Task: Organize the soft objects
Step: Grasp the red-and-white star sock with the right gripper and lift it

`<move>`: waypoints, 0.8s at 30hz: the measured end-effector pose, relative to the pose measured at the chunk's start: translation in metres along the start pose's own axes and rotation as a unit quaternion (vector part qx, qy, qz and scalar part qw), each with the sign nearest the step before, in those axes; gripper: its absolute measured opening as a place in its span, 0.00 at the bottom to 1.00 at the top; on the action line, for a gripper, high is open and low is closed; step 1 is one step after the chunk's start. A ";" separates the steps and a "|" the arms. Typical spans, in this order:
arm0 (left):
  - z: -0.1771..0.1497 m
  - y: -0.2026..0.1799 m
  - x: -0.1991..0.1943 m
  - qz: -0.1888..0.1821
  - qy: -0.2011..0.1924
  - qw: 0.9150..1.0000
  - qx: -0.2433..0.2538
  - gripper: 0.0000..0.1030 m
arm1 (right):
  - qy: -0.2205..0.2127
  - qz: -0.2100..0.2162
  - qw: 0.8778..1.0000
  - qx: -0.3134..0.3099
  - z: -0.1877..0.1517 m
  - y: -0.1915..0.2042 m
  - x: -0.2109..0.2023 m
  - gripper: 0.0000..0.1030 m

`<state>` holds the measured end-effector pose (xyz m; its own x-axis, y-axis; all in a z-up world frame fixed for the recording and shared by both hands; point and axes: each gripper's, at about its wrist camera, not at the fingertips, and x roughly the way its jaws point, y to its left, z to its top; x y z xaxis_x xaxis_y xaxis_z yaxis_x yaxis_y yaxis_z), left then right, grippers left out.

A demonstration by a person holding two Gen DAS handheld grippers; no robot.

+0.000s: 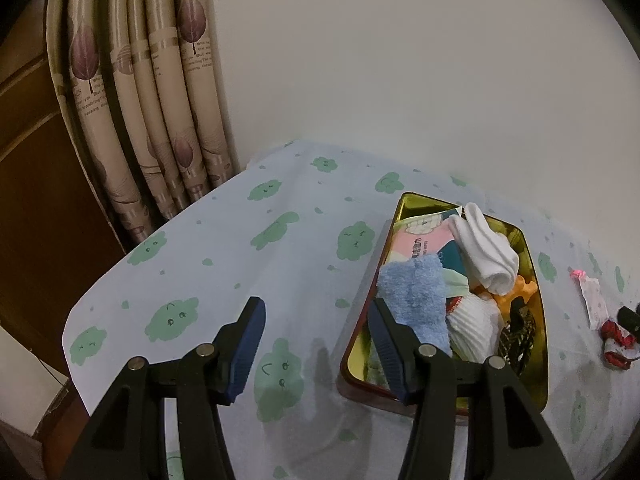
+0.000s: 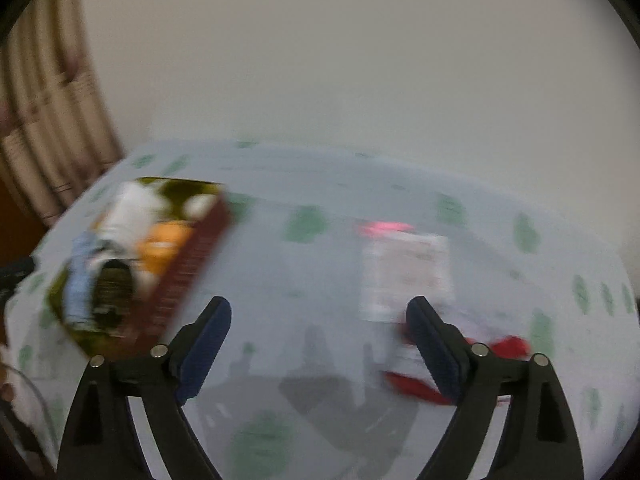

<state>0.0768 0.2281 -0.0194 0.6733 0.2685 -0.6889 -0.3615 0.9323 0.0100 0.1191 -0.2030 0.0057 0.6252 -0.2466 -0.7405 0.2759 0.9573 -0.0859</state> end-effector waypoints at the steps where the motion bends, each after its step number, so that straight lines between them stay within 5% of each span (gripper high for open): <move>1: 0.000 0.000 0.001 0.000 0.002 1.000 0.000 0.53 | 0.003 -0.014 1.000 0.008 -0.001 -0.010 0.002 0.87; 7: 0.000 0.000 0.002 0.004 0.004 1.000 -0.001 0.53 | 0.038 -0.076 0.995 0.054 -0.018 -0.059 0.028 0.92; 17: -0.002 -0.003 0.003 0.007 0.007 1.000 0.010 0.53 | 0.043 -0.085 0.993 0.067 -0.039 -0.078 0.054 0.91; 24: -0.003 -0.007 0.002 0.014 0.005 1.000 0.019 0.53 | 0.035 -0.092 0.994 0.054 -0.045 -0.082 0.049 0.41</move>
<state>0.0788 0.2215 -0.0236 0.6571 0.2915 -0.6952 -0.3553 0.9331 0.0554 0.0946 -0.2868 -0.0538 0.5058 -0.4007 -0.7639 0.4598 0.8745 -0.1543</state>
